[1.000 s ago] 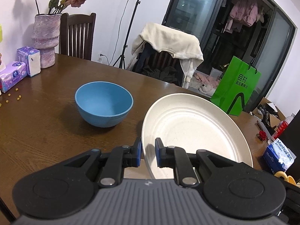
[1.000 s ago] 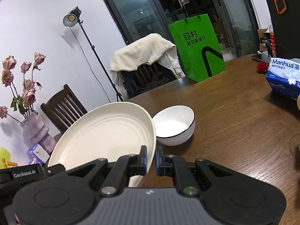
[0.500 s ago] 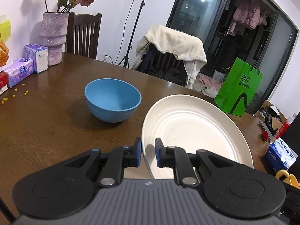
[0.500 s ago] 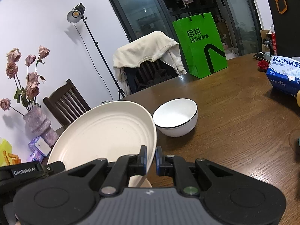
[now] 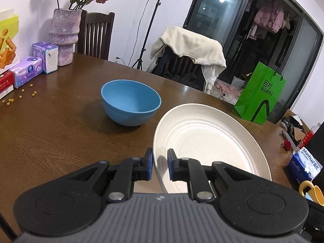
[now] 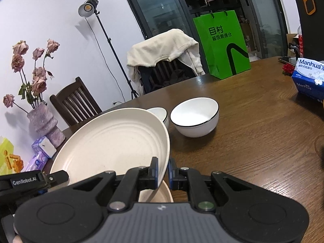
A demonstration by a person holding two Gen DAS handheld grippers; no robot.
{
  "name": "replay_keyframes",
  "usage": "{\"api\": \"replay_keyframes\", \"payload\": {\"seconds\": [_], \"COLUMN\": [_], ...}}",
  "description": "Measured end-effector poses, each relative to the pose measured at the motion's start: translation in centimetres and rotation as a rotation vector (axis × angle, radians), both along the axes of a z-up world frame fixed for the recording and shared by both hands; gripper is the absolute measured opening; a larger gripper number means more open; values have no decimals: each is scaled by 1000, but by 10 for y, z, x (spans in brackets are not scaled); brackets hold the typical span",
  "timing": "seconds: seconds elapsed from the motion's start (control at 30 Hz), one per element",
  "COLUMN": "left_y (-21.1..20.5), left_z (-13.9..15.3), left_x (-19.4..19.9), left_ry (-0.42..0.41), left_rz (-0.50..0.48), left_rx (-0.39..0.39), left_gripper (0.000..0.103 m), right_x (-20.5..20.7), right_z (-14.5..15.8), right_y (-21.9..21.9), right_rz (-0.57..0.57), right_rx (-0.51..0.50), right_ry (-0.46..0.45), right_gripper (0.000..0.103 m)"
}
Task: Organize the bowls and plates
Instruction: 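Carry both held cream plates back toward the blue bowl and white bowls, then lower both held plates onto the plates beside the bowls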
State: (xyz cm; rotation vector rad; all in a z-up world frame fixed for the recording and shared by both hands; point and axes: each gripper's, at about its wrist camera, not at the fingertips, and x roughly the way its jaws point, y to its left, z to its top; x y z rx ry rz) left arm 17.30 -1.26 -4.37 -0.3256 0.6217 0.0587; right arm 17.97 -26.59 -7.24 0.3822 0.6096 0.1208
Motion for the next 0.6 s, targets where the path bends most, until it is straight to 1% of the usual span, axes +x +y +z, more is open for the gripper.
{"api": "replay_keyframes", "payload": {"seconds": [0.6], "left_y": [11], "left_z": [-19], "left_x": [-11], "left_ry": [29], "left_rz": [6], "left_rx": [18], "left_gripper": [15], "right_x": [-7], "right_z": [-12], "right_y": [16], "right_rz": [43], "right_rx": [-42], "right_ry": [29], "right_gripper": [10]}}
